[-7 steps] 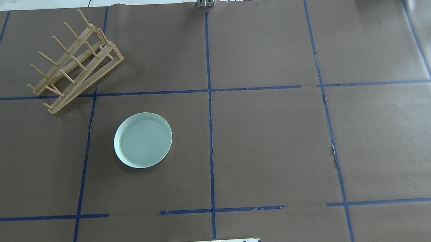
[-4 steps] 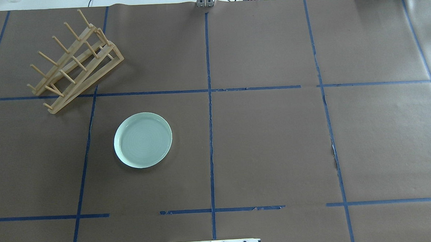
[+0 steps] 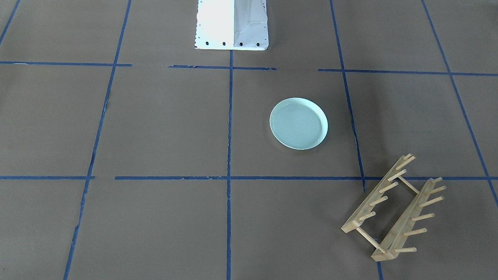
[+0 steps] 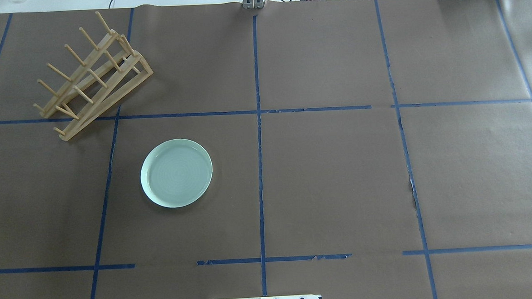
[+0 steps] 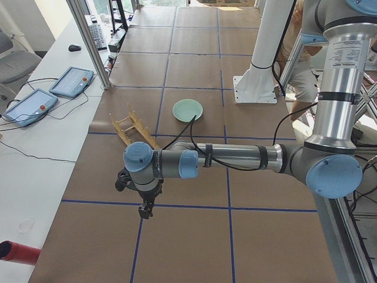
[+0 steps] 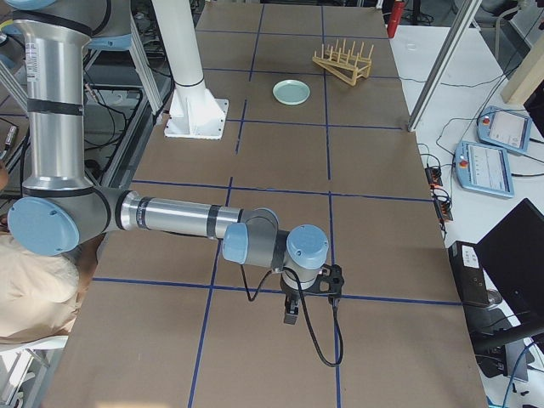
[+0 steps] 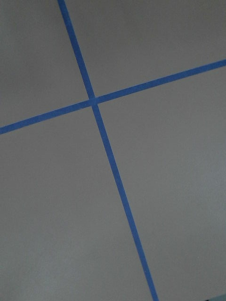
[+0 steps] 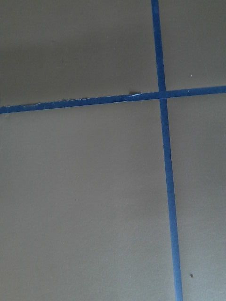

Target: Place plate on table

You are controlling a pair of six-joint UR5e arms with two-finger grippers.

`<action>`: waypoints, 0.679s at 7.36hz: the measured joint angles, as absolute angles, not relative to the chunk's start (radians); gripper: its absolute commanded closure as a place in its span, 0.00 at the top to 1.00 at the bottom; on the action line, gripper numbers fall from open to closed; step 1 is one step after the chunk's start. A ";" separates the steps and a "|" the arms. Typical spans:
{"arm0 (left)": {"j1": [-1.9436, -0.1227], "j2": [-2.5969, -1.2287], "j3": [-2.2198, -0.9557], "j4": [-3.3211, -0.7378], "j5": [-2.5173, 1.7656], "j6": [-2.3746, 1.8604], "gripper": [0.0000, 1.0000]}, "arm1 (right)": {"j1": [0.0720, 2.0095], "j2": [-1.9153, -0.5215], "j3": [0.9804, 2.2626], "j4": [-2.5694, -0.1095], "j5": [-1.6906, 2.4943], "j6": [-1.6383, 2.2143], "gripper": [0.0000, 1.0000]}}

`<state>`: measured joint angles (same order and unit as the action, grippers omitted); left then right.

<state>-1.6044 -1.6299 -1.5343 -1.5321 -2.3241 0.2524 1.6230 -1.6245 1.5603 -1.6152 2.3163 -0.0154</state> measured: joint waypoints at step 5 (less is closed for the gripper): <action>-1.672 -1.639 -1.601 -1.553 -2.350 0.235 1.00 | 1.623 -1.624 1.560 -1.615 2.316 -0.015 1.00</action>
<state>-1.6719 -1.6394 -1.6009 -1.5531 -2.3504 0.2352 1.6229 -1.6245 1.5603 -1.6153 2.3163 -0.0153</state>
